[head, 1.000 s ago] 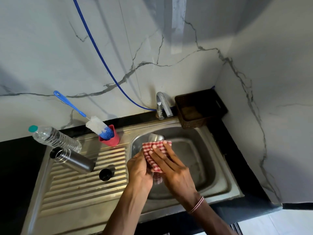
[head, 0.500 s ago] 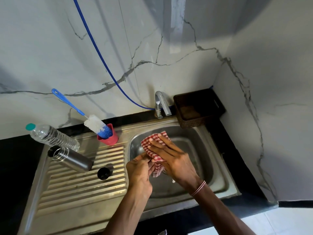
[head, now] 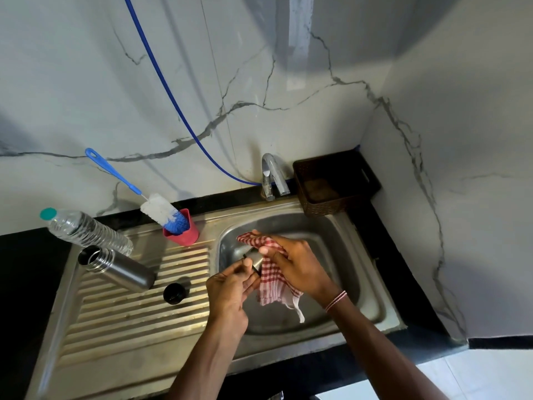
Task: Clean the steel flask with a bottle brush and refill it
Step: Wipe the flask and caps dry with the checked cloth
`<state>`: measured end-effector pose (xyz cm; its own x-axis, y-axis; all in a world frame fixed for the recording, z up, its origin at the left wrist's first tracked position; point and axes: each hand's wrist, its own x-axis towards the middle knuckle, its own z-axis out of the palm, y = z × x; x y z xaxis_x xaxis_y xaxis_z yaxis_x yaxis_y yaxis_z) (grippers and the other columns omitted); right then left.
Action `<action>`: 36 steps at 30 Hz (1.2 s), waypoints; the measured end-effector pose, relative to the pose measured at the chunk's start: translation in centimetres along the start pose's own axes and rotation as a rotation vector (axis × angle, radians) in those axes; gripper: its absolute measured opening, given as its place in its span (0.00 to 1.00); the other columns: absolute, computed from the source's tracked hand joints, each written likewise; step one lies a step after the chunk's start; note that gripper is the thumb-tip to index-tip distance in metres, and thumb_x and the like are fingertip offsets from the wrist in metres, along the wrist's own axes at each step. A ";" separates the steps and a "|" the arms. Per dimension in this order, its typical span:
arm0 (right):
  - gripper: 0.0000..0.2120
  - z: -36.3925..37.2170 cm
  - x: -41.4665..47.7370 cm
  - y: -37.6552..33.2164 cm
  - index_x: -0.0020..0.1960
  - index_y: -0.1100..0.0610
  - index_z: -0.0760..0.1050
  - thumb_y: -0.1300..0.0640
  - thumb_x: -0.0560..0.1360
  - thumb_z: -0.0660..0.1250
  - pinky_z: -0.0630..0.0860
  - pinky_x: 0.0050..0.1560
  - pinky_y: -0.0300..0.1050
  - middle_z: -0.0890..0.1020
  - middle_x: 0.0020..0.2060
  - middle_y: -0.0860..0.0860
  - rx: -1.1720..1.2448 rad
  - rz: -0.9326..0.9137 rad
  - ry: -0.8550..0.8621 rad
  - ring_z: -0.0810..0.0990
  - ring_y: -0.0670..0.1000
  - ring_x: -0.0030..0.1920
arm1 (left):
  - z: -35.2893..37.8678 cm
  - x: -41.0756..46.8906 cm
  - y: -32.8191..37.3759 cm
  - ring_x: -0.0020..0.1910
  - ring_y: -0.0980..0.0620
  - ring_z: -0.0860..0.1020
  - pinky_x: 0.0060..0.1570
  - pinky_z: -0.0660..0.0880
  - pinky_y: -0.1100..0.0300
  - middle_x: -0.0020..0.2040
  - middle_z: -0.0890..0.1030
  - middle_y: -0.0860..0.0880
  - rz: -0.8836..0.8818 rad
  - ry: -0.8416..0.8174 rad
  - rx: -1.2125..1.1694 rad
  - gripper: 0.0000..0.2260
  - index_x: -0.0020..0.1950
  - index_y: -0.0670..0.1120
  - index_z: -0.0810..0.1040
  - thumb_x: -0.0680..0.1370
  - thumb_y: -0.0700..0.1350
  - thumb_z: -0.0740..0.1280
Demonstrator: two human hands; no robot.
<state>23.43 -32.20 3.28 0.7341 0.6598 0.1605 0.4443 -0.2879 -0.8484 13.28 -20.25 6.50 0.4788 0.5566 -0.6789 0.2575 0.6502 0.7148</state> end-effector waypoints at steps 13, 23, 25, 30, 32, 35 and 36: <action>0.16 -0.5 0.3 -1.8 0.70 0.49 0.76 0.50 0.83 0.63 0.77 0.60 0.40 0.83 0.61 0.45 -0.246 -0.120 -0.038 0.81 0.42 0.60 | -0.5 0.3 -0.5 0.32 0.55 0.83 0.43 0.78 0.57 0.36 0.86 0.49 0.015 -0.082 0.021 0.07 0.46 0.43 0.85 0.79 0.35 0.69; 0.25 3.4 -5.3 -1.9 0.79 0.51 0.66 0.58 0.83 0.64 0.68 0.73 0.38 0.69 0.77 0.47 -0.309 -0.204 0.185 0.65 0.44 0.78 | -0.5 0.9 0.1 0.29 0.54 0.83 0.30 0.81 0.63 0.33 0.85 0.47 0.047 -0.037 -0.090 0.14 0.38 0.43 0.86 0.78 0.31 0.68; 0.24 2.6 -3.7 -2.2 0.78 0.51 0.67 0.53 0.83 0.61 0.71 0.72 0.42 0.68 0.78 0.48 -0.408 -0.248 0.146 0.63 0.47 0.79 | -0.6 0.9 -0.4 0.30 0.54 0.83 0.35 0.82 0.62 0.33 0.85 0.48 0.063 -0.059 -0.042 0.20 0.32 0.45 0.86 0.78 0.29 0.66; 0.22 1.0 -1.9 -1.8 0.77 0.47 0.68 0.49 0.83 0.63 0.79 0.61 0.40 0.81 0.67 0.48 -0.037 -0.002 0.189 0.82 0.45 0.62 | -0.2 1.0 -0.1 0.37 0.52 0.84 0.43 0.79 0.59 0.36 0.87 0.49 0.076 -0.061 -0.079 0.08 0.45 0.44 0.84 0.78 0.33 0.69; 0.22 0.9 -3.0 -2.0 0.77 0.46 0.68 0.47 0.84 0.63 0.80 0.59 0.41 0.81 0.66 0.48 -0.022 0.006 0.200 0.83 0.45 0.61 | -0.2 1.3 0.2 0.35 0.54 0.85 0.39 0.80 0.61 0.37 0.87 0.49 0.099 -0.038 -0.119 0.07 0.46 0.43 0.84 0.78 0.33 0.69; 0.22 1.5 -4.5 -3.0 0.77 0.51 0.69 0.53 0.84 0.64 0.69 0.74 0.42 0.72 0.75 0.46 -0.174 -0.139 0.187 0.69 0.43 0.75 | -0.3 1.3 -0.1 0.33 0.53 0.85 0.33 0.81 0.63 0.36 0.86 0.47 0.124 -0.031 -0.139 0.09 0.41 0.43 0.86 0.77 0.33 0.70; 0.21 1.6 -4.4 -3.4 0.77 0.52 0.70 0.52 0.84 0.62 0.66 0.75 0.40 0.71 0.75 0.46 -0.240 -0.174 0.190 0.65 0.42 0.77 | -0.3 1.4 -0.4 0.32 0.53 0.84 0.33 0.80 0.63 0.35 0.86 0.47 0.136 -0.035 -0.122 0.11 0.38 0.44 0.87 0.77 0.32 0.70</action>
<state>17.87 -32.98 4.67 0.7090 0.5788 0.4029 0.6630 -0.3524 -0.6605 13.61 -19.58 5.21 0.5317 0.6270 -0.5693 0.0854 0.6291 0.7726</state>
